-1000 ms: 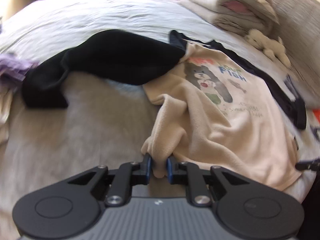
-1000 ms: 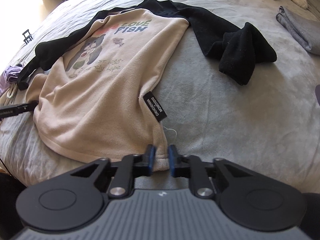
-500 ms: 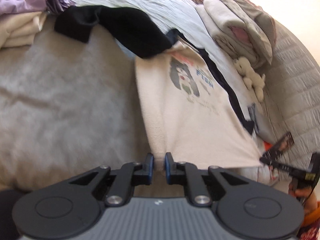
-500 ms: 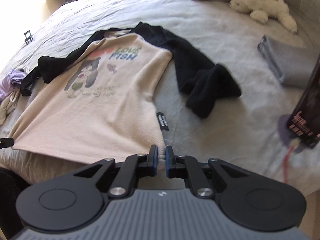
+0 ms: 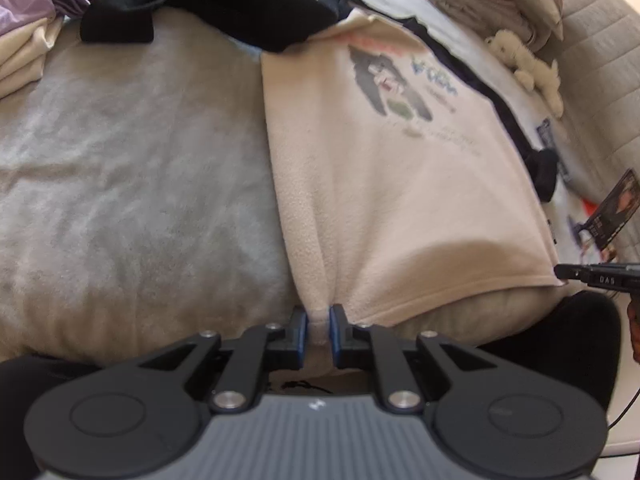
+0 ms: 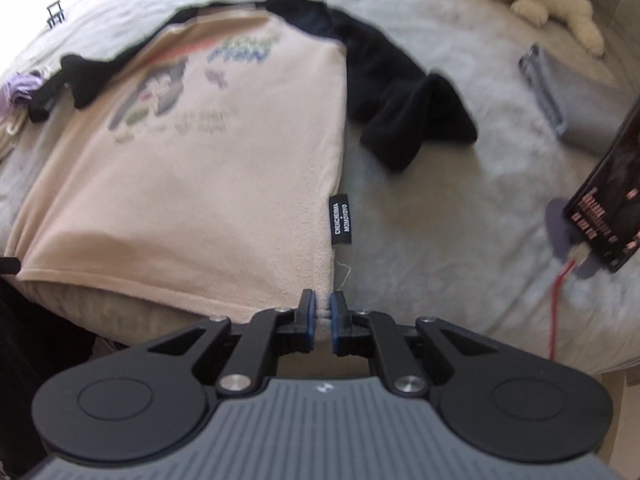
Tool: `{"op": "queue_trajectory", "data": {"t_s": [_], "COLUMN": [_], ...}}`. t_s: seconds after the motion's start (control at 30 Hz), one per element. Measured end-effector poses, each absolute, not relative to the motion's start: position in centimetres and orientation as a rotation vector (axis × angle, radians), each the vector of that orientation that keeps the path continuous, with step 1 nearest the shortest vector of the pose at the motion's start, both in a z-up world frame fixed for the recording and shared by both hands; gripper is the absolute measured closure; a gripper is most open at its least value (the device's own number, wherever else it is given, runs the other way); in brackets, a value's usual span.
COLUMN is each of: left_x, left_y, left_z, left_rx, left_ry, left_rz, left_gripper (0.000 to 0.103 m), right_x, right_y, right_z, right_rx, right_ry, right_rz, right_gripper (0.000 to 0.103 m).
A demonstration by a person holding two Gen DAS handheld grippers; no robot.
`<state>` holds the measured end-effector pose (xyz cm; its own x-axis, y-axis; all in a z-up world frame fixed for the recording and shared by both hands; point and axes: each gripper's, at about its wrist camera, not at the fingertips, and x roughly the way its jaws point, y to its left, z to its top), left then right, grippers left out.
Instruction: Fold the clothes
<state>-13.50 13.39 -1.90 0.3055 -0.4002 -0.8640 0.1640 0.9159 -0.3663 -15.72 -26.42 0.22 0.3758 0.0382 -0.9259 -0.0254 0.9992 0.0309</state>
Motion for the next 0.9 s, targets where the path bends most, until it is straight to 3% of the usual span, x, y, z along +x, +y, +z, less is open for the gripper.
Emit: {"op": "queue_trajectory", "data": {"t_s": [0.23,0.3,0.4,0.43,0.47,0.67,0.9], "left_x": [-12.3,-11.9,-11.8,-11.6,-11.4,-7.4,-1.6], "left_y": [13.0,12.8,12.5,12.4,12.4,11.7,8.1], "left_z": [-2.3,-1.8,0.2,1.0,1.9,5.4,5.7], "left_rx": [-0.17,-0.152,-0.082,-0.064,-0.047,-0.036,0.044], "left_ry": [1.241,1.267,1.231,1.208,1.185,1.025,0.873], "left_rz": [-0.452,-0.488,-0.5,-0.502,-0.503,-0.461,-0.4], "left_gripper": [0.081,0.063,0.046,0.045,0.044,0.044,0.044], "right_x": [-14.1,-13.8,-13.6,-13.4,-13.2,-9.9,-4.0], "right_y": [-26.1,-25.8,-25.5,-25.6,-25.9,-26.7,-27.1], "right_z": [-1.7,-1.5,-0.1,0.6,1.3,4.5,4.4], "right_rx": [-0.022,-0.059,-0.128,-0.134,-0.13,-0.094,-0.037], "right_ry": [1.238,1.255,1.253,1.24,1.224,1.106,1.028], "right_rz": [0.043,0.062,0.085,0.094,0.102,0.097,0.07], "right_gripper": [0.094,0.09,0.062,0.054,0.053,0.053,0.053]}}
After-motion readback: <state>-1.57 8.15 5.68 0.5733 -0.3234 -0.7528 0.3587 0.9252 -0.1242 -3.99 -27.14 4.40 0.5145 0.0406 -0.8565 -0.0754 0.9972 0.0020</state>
